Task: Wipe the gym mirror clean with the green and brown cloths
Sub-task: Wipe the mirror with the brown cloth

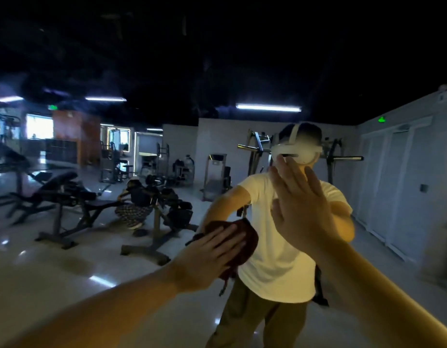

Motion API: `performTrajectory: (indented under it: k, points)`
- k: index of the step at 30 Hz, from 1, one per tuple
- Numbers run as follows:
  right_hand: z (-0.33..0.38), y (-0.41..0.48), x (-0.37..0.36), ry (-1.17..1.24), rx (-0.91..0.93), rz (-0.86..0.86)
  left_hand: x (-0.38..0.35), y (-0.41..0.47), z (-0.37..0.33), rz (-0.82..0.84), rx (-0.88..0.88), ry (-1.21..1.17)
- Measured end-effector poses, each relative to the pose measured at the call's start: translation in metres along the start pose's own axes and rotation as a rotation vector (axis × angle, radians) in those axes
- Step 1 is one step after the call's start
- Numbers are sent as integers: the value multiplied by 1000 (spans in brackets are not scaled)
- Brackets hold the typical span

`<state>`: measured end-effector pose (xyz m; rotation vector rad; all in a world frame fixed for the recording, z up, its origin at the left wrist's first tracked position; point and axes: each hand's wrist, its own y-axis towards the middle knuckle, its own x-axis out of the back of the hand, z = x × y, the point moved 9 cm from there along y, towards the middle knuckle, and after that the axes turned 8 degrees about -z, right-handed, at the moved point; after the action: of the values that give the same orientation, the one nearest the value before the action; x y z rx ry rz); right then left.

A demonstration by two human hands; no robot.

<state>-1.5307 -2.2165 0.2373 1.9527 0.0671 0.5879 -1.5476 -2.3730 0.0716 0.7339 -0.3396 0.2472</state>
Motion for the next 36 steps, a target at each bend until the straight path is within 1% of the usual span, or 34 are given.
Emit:
performTrajectory:
  k: [1, 2, 3, 4, 5, 7, 9, 10, 11, 12, 13, 14, 15, 16, 18, 19, 20, 21, 22, 23, 24, 25, 26, 27, 28, 29, 30, 31, 32, 34, 36]
  points:
    - [0, -1, -3, -23, 11, 9, 1, -2, 7, 20, -55, 20]
    - [1, -2, -5, -32, 12, 15, 2, 3, 19, 32, -72, 44]
    - [2, -3, -6, -31, 9, 18, 9, 13, 37, 29, -31, 67]
    - [3, -3, -7, -29, 6, 12, 18, 25, 61, 5, 47, 100]
    - [3, -3, -6, -26, 3, -2, 32, 39, 89, -45, 148, 129]
    - [2, -1, -4, -16, -3, -26, 59, 67, 151, -161, 412, 125]
    - [3, -2, -6, -17, -20, -18, 85, 84, 204, -304, 727, -10]
    - [3, -1, -5, -19, -40, -19, 93, 91, 218, -384, 859, -73]
    - [3, 2, -2, -14, -63, -28, 97, 97, 221, -449, 954, -118]
    - [3, 6, 2, 2, -84, -47, 94, 101, 213, -487, 997, -150]
    - [4, 12, 7, 23, -101, -70, 89, 102, 196, -490, 991, -166]
    - [3, 21, 12, 39, -114, -97, 79, 100, 171, -452, 928, -178]
    - [1, 30, 18, 46, -122, -126, 68, 96, 142, -390, 806, -171]
    - [-1, 40, 22, 46, -124, -151, 55, 87, 115, -312, 647, -139]
    - [-6, 58, 21, 28, -121, -168, 32, 61, 76, -163, 275, -30]
    - [-8, 63, 17, 4, -117, -163, 26, 50, 73, -92, 117, 8]
    - [-9, 66, 11, -31, -108, -156, 27, 45, 84, -50, 11, 38]
    - [-9, 67, 6, -71, -95, -151, 31, 47, 106, -14, -12, 58]
    - [-9, 67, 2, -102, -85, -152, 42, 55, 136, -21, 23, 93]
    - [-9, 66, -1, -119, -79, -157, 59, 68, 173, -67, 100, 161]
    - [-9, 66, -1, -125, -76, -170, 79, 81, 211, -141, 218, 237]
    - [-9, 66, -1, -124, -80, -185, 97, 94, 251, -208, 376, 249]
    - [-9, 66, 0, -120, -86, -197, 111, 105, 285, -277, 544, 194]
    - [-9, 65, 1, -118, -90, -199, 121, 115, 309, -344, 710, 83]
    - [-9, 64, 0, -116, -90, -195, 127, 125, 320, -424, 842, -17]
    - [-10, 64, 1, -115, -86, -187, 130, 136, 317, -489, 924, -80]
    - [-12, 64, 3, -112, -73, -178, 129, 147, 304, -537, 952, -101]
    - [-14, 66, 7, -112, -55, -168, 124, 155, 281, -549, 919, -99]
    - [-19, 68, 12, -124, -37, -164, 115, 161, 250, -527, 826, -109]
    - [-29, 74, 21, -204, -15, -162, 92, 155, 189, -445, 603, -128]
    - [-35, 76, 21, -282, -14, -140, 71, 133, 147, -321, 403, -60]
